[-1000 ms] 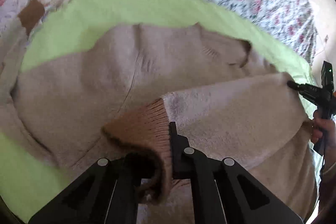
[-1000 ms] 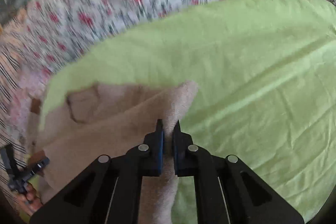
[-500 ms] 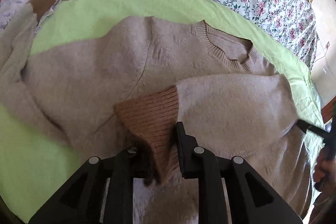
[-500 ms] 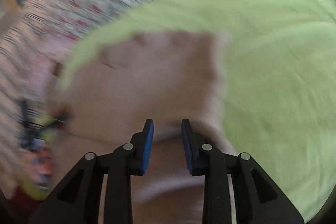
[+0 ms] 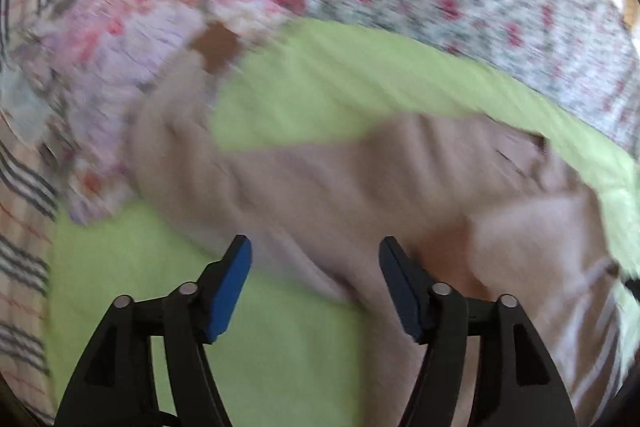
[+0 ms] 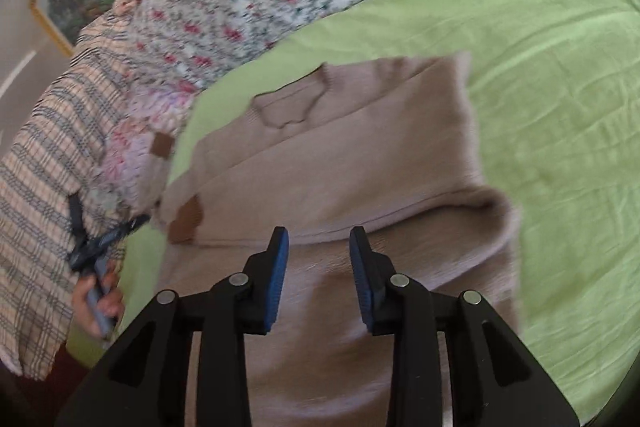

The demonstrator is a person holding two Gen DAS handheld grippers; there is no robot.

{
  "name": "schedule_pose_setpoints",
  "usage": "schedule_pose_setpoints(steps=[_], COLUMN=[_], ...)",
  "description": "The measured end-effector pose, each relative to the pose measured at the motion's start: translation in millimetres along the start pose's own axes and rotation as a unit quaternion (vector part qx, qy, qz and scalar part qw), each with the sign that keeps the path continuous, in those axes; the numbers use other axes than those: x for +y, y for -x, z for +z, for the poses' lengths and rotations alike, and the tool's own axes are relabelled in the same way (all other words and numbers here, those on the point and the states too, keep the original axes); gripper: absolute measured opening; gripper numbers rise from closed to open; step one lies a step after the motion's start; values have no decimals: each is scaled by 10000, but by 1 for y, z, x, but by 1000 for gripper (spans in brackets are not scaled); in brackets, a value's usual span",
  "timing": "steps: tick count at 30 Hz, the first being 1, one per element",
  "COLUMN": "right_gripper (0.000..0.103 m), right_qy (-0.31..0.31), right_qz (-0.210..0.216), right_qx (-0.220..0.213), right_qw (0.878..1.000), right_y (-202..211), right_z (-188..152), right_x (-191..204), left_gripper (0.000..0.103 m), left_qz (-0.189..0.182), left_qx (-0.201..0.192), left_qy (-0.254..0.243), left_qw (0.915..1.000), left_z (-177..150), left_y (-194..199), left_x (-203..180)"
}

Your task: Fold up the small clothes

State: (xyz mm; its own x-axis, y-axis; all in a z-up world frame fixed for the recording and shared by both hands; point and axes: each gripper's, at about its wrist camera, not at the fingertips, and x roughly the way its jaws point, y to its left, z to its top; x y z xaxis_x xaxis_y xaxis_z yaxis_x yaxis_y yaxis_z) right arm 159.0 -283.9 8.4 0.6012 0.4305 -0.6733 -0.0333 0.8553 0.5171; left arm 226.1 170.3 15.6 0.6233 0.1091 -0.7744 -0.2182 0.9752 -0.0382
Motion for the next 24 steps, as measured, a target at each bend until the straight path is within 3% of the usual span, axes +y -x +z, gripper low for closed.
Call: schedule_pose_setpoints(steps=[3,5,7,13,14,15,17,19,24], right_gripper=[33,33,33,34,33,33,33,33,33], right_qy=[37,2,-33,-79,-84,-72,-43,-42,49], right_qz=[134,179,176,235,228,208,198,254,353], right_qx=[108,204,287,508,513,505,469,421,376], right_qw=[9998,9996,9994,9984,9984,9985,9987,9988,9987], right_y=[-10,-17,-23,-35,-35,-35,-34,-32,-32], right_z=[-8,-12,-15,-22,-22,-22,-22,-21,-24], right_x=[8,10,10,11,11,13,14,16,24], left_gripper=[75,77,81,85,65,14,10,9,8], left_qz=[567,1137,1447,2320,2255,2121,1653,1501,503], left_qx=[-83,-95,-78,357,487,628,754,525,-98], left_qy=[79,131,178,-115,-87,-14,364,421,452], left_qw=[9983,9934,9893,9720,9730,9752,9827,9864,9977], left_z=[33,56,74,118,119,119,116,113,93], left_y=[-24,-45,-64,-134,-143,-151,-155,-141,-80], left_x=[22,37,47,68,72,77,92,94,79])
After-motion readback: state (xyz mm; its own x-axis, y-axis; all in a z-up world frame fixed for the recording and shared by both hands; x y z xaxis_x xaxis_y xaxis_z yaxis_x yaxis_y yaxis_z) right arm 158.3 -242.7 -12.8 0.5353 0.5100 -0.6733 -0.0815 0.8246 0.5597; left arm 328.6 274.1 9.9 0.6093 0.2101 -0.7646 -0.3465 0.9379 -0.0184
